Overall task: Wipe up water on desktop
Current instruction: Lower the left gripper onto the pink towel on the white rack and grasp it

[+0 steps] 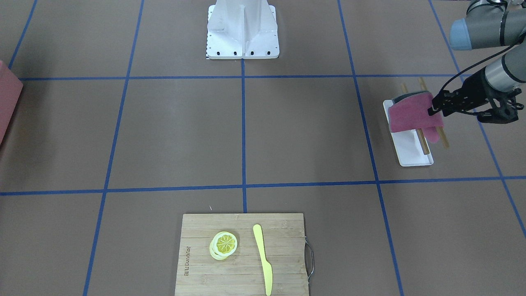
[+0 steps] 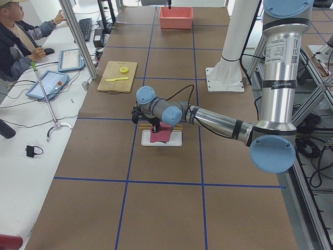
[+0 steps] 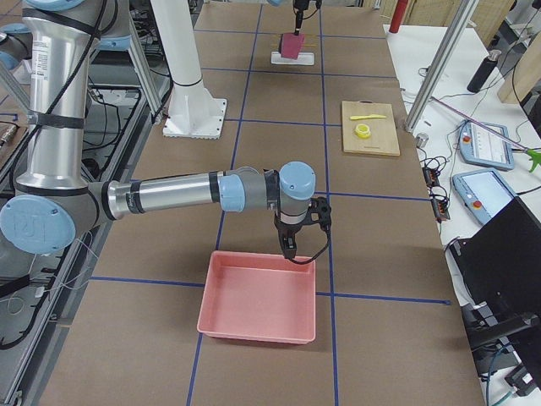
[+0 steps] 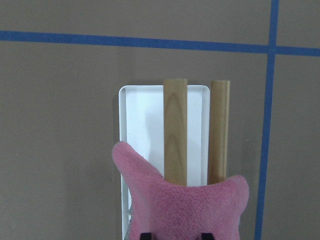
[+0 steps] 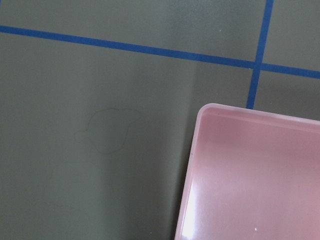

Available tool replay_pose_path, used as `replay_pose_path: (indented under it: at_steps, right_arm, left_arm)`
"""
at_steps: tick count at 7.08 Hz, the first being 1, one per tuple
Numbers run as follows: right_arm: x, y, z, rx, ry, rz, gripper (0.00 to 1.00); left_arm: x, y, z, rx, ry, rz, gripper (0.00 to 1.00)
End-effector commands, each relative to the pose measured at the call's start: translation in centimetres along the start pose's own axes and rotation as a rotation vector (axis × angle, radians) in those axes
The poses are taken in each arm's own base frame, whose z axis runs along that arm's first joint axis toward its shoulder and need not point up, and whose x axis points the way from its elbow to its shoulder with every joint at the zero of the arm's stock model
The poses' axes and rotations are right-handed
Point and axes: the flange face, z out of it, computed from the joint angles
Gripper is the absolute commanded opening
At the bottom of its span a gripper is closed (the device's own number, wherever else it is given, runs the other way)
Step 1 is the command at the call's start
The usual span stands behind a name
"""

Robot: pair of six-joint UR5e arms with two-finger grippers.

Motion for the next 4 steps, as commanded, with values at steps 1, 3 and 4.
replay_pose_path:
  at_steps: [1, 3, 4]
  right_arm:
    - [0.0, 0.0, 0.0, 0.0, 0.0, 0.0, 1.0]
    - [0.0, 0.0, 0.0, 0.001, 0.0, -0.001, 1.0]
    - [-0.3, 0.0, -0.2, 0.006, -0.002, -0.006, 1.0]
  left_arm:
    - [0.1, 0.0, -0.1, 0.002, 0.001, 0.0, 0.0]
    - [0.9, 0.2, -0.9, 0.015, 0.009, 0.015, 0.0]
    - [2.4, 0.8, -2.6, 0.041, 0.028, 0.042, 0.0]
